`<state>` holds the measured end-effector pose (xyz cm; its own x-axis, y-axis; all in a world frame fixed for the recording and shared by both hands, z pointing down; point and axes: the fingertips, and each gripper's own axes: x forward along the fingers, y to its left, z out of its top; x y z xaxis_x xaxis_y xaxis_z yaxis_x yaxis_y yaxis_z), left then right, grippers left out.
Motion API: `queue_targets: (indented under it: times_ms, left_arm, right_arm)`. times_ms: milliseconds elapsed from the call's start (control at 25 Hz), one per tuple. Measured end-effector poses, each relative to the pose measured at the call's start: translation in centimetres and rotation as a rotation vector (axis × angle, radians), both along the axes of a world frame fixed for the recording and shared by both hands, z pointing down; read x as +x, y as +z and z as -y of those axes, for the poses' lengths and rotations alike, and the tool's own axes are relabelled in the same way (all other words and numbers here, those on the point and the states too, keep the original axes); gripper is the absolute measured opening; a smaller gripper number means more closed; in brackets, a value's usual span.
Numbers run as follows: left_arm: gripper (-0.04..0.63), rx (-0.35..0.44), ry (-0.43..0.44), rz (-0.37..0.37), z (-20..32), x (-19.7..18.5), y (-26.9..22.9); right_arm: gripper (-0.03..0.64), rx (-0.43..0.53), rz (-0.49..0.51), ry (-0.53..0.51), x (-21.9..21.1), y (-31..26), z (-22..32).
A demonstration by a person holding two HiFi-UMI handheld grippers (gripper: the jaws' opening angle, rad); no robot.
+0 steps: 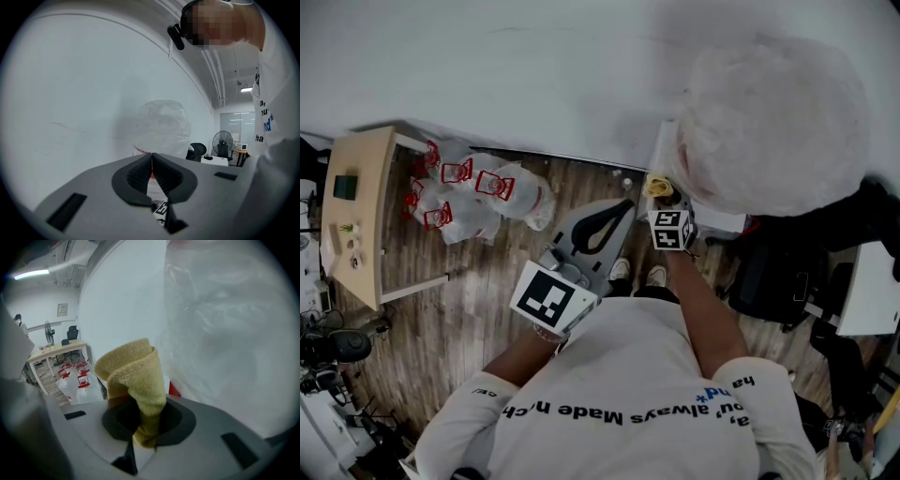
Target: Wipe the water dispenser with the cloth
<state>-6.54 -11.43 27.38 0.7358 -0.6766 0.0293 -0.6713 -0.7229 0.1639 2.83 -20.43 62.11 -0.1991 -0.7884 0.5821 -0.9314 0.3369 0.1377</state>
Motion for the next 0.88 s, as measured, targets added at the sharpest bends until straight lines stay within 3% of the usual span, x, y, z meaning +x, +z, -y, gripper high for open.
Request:
queue_targets:
  times_ms: [880]
  left_arm:
    - [0.02,0.012,-0.009,-0.01,-1.5,0.7,-0.4]
  right_arm:
    - [0.061,-0.03,0.016,-0.039,0.0,0.5,-1.8]
